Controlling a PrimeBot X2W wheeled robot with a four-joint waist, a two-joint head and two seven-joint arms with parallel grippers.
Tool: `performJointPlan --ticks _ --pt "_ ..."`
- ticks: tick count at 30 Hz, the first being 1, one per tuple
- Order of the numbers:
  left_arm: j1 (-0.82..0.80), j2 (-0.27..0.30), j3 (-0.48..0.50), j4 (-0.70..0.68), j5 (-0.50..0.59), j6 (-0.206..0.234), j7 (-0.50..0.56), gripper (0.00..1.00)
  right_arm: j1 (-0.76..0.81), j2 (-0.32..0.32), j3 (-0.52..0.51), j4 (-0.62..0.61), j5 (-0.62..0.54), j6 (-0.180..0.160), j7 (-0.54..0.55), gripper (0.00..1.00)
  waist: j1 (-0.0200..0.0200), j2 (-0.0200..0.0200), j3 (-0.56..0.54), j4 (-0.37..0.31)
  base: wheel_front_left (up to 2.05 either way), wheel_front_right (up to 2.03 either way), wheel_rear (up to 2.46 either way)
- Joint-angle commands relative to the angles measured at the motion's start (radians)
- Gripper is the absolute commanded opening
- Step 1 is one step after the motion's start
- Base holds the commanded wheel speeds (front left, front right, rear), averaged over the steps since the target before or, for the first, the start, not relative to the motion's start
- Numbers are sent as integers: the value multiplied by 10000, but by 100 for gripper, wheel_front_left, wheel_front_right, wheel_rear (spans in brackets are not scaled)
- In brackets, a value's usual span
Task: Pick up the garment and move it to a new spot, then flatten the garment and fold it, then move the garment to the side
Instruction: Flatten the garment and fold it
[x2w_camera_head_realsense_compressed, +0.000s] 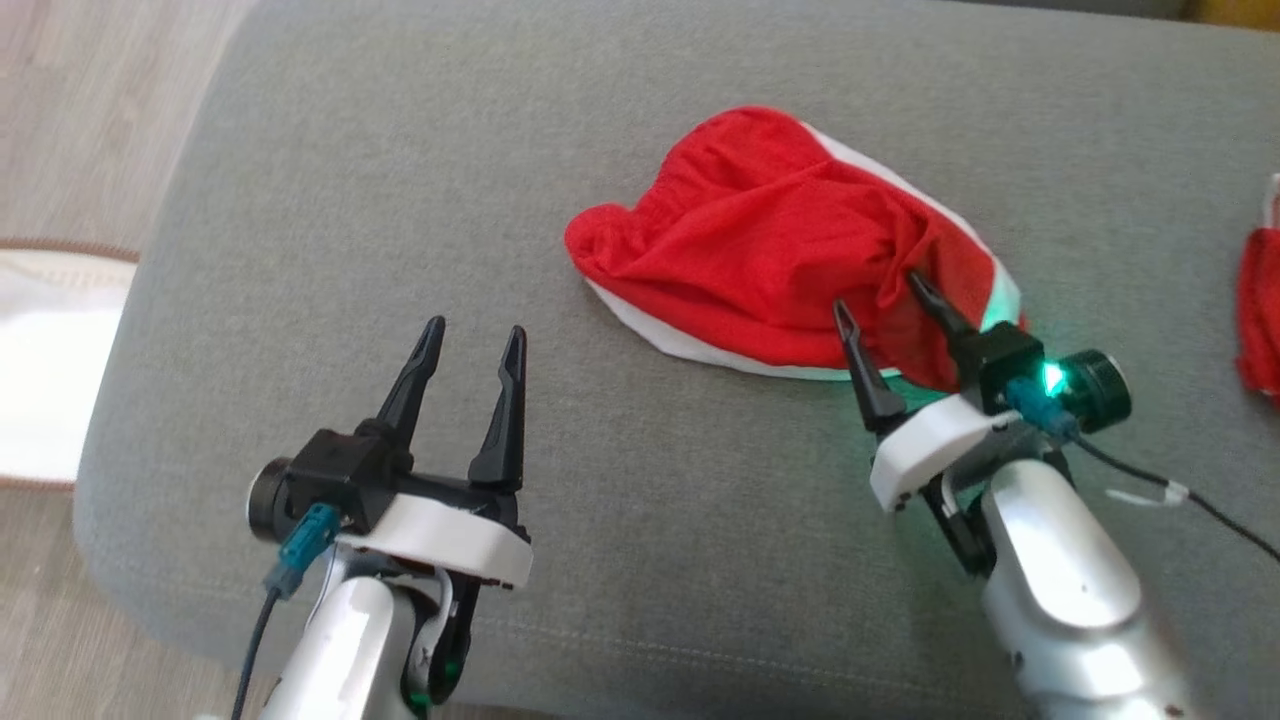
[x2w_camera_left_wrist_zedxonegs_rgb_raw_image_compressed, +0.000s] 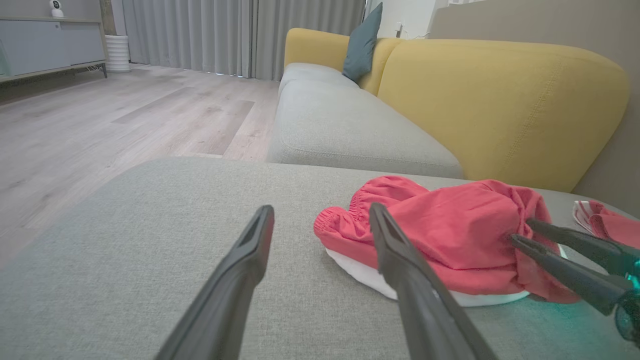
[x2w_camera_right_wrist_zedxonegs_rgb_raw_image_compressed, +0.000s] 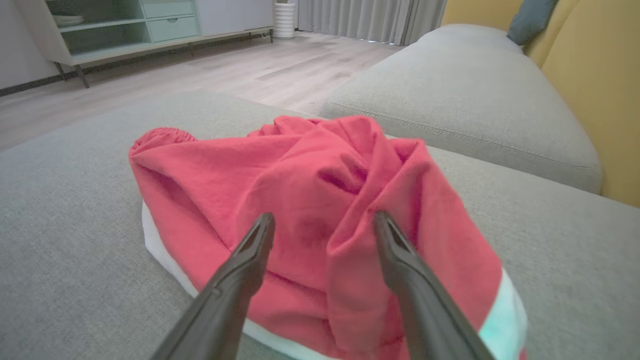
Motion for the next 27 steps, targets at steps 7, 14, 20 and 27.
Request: performJointPlan --ticks 7,14,20,27 --pt "-644 -17 192 -346 -78 78 -53 100 -1384 3 -582 1144 -1030 65 -318 0 0 0 573 497 0 0 0" --pt "-824 -18 -53 -333 -306 258 -53 100 -2346 -352 -911 1464 -1418 65 -625 0 0 0 734 708 0 0 0" --pt "-958 -19 -262 -361 -493 339 -53 100 -3553 -1023 -927 1877 -1451 65 -559 0 0 0 879 973 0 0 0" --pt "-1057 -19 -377 -369 -643 401 -53 100 -4703 -1435 -409 3198 -1087 65 17 0 0 0 1065 1257 0 0 0"
